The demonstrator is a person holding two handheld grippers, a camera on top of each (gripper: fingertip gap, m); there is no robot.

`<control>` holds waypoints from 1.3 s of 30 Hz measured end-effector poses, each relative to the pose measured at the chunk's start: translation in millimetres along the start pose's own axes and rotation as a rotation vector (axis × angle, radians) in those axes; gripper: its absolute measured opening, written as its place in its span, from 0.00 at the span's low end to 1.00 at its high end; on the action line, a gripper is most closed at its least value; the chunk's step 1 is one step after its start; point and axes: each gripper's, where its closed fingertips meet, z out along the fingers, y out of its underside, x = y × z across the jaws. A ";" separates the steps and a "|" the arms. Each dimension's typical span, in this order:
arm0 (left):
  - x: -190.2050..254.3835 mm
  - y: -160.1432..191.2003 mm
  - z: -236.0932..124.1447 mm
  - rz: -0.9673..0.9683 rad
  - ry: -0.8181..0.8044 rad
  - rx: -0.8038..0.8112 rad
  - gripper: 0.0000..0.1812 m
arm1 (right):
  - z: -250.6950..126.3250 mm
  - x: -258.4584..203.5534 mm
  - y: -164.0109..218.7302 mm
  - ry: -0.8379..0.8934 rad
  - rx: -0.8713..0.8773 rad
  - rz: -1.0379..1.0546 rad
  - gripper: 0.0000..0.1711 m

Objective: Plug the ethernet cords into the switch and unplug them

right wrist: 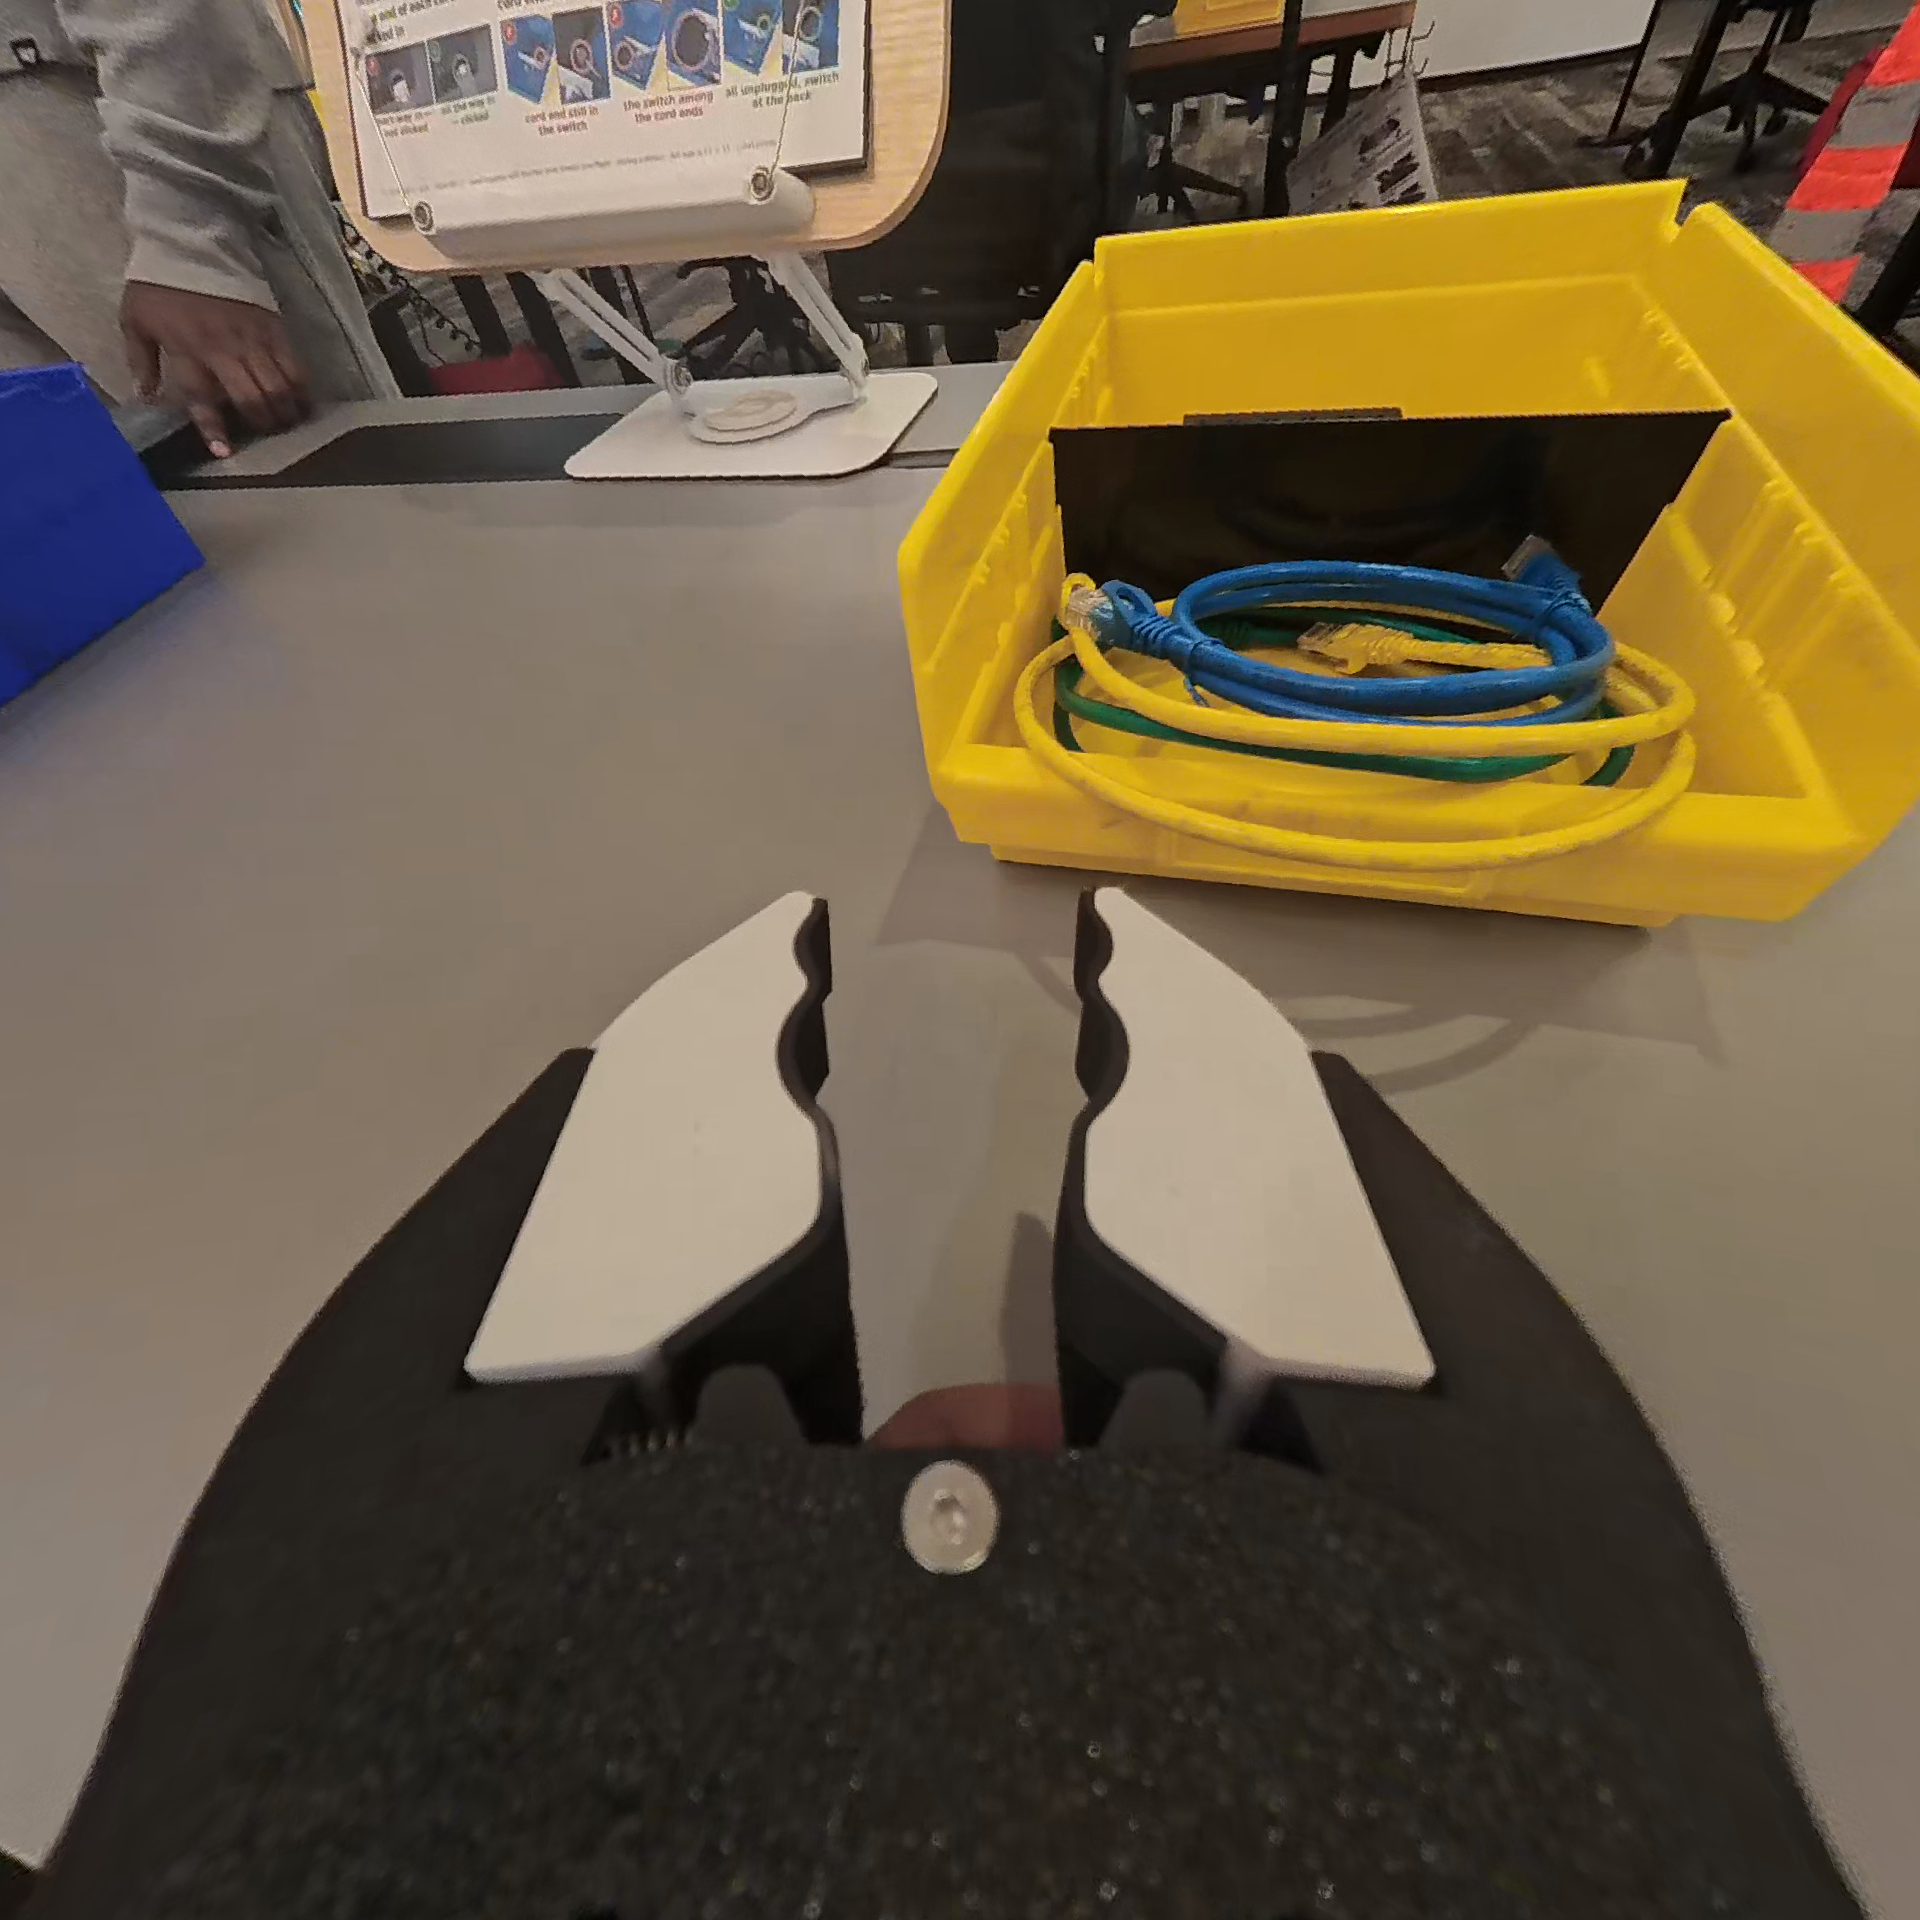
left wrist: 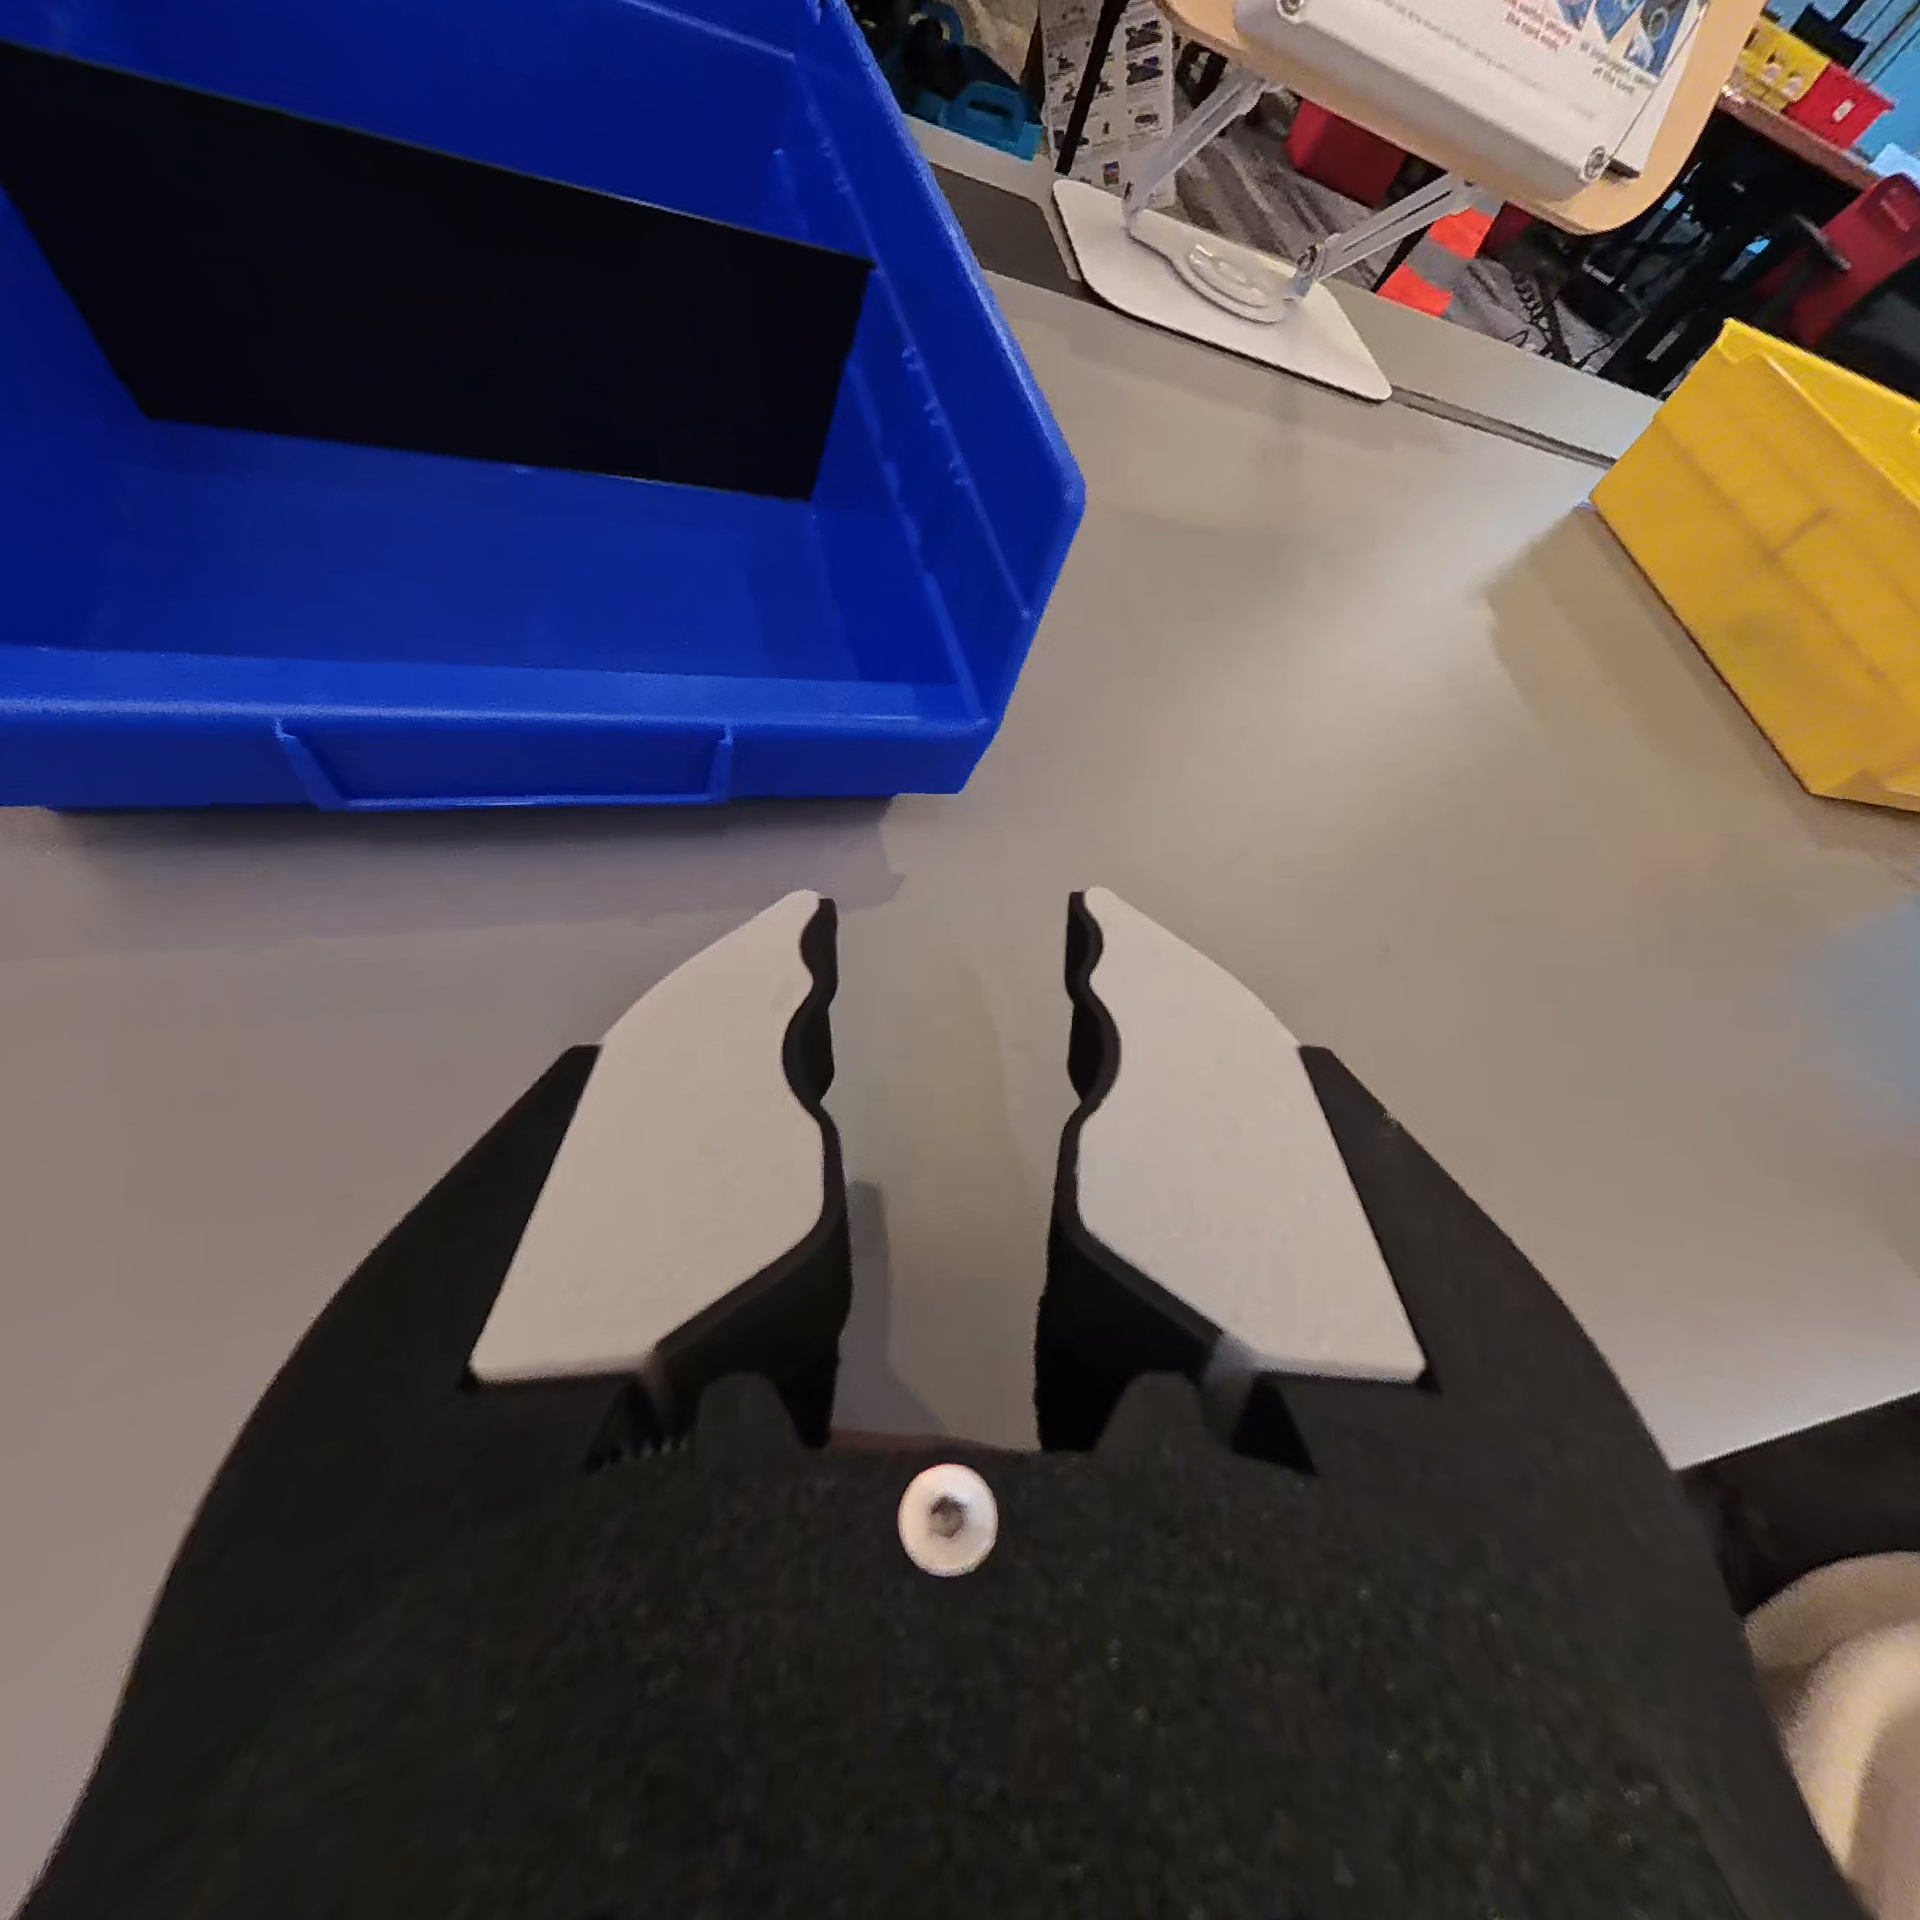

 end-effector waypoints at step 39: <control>110.7 31.1 20.4 0.323 0.255 -0.091 0.25 | -28.2 -190.0 -19.1 -0.505 0.049 -0.008 0.37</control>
